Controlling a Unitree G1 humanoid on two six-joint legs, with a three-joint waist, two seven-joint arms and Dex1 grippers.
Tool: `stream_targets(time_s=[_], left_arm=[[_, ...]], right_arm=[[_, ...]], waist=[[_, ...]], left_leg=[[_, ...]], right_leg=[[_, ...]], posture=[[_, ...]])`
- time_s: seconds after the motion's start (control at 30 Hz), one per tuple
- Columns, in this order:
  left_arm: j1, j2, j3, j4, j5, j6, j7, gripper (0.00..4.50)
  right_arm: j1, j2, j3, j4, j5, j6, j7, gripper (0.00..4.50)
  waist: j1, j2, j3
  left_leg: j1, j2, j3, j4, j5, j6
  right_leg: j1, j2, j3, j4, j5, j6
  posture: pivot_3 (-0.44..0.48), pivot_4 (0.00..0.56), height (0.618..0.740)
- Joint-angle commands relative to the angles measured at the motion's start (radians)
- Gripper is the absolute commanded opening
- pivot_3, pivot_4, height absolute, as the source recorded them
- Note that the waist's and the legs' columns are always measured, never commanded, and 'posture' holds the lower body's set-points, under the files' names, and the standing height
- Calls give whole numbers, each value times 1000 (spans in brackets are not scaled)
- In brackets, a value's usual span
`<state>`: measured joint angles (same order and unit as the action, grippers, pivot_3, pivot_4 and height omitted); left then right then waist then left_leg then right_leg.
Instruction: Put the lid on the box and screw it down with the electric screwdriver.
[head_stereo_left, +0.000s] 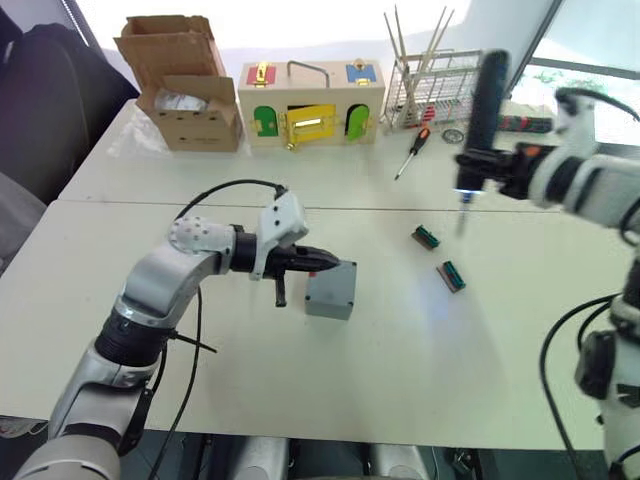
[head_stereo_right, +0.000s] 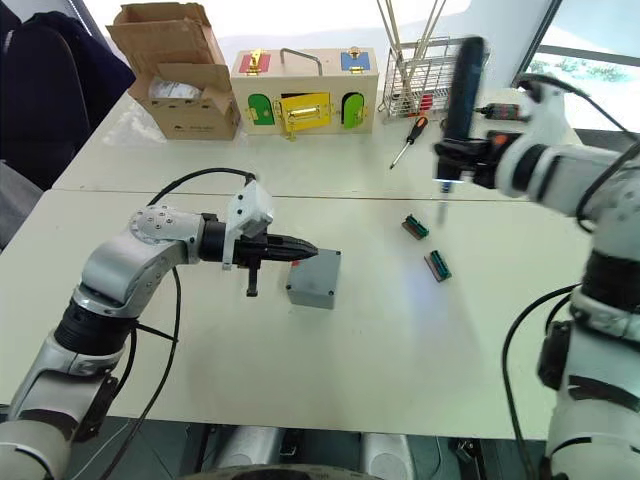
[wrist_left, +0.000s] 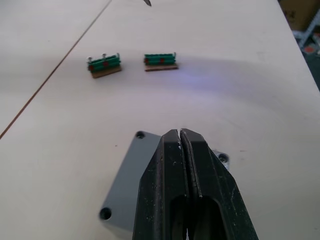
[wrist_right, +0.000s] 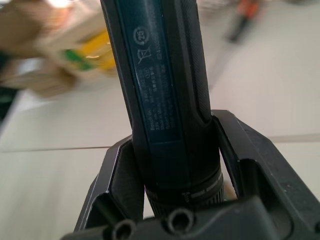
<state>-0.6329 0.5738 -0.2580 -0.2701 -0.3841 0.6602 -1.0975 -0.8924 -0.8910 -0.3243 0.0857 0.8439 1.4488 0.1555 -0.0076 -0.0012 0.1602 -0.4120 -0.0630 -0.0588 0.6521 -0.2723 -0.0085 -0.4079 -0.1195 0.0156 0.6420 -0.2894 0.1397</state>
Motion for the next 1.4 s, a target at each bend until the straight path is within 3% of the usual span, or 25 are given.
stream_targets(time_s=[0.03,0.27,0.37,0.73,0.8,0.97,1.1,1.27,1.4], left_arm=[[16,-4,-36,-85,17,-46,6,0],[20,-73,-77,-146,2,-41,48,0],[35,-71,-102,-176,-1,-40,44,0],[87,-50,-111,-222,-6,-11,81,0],[90,-41,-108,-220,-1,-8,85,0],[42,-34,8,-103,53,-25,209,0],[23,6,81,-40,75,-43,247,0],[19,80,98,18,113,-66,226,0],[39,113,54,73,144,-63,191,0]], right_arm=[[25,-200,70,6,13,122,175,1872],[245,-344,192,86,2,166,374,1872],[254,-337,237,127,2,166,402,1872],[203,-270,348,211,-106,165,437,1872],[205,-267,360,213,-131,152,443,2884],[203,-259,376,208,-192,89,466,4474],[185,-269,406,174,-264,-43,499,4474],[44,-256,431,133,-335,-263,622,4474],[112,-223,439,-157,-259,-361,776,4474]], waist=[[1,3,2],[-10,3,3],[-9,8,7],[1,8,8],[0,7,8],[-1,7,8],[-5,7,8],[-9,8,9],[-2,5,10]], left_leg=[[0,0,0,-1,0,0],[0,2,4,3,-5,8],[0,2,5,9,-6,10],[0,1,5,10,-6,10],[0,1,5,10,-6,10],[0,1,4,11,-6,10],[0,1,4,11,-6,10],[0,1,7,11,-4,7],[0,2,4,11,-5,7]], right_leg=[[0,0,0,-2,0,0],[2,1,1,-3,0,1],[2,1,2,3,0,1],[1,1,2,3,0,1],[1,1,2,3,0,1],[2,1,2,4,0,1],[1,2,2,4,0,1],[0,1,2,5,0,1],[0,2,0,5,0,1]], posture=[[0,150,735],[0,150,735],[0,150,735],[0,150,735],[0,150,735],[0,150,735],[0,150,735],[0,150,735],[0,150,735]])
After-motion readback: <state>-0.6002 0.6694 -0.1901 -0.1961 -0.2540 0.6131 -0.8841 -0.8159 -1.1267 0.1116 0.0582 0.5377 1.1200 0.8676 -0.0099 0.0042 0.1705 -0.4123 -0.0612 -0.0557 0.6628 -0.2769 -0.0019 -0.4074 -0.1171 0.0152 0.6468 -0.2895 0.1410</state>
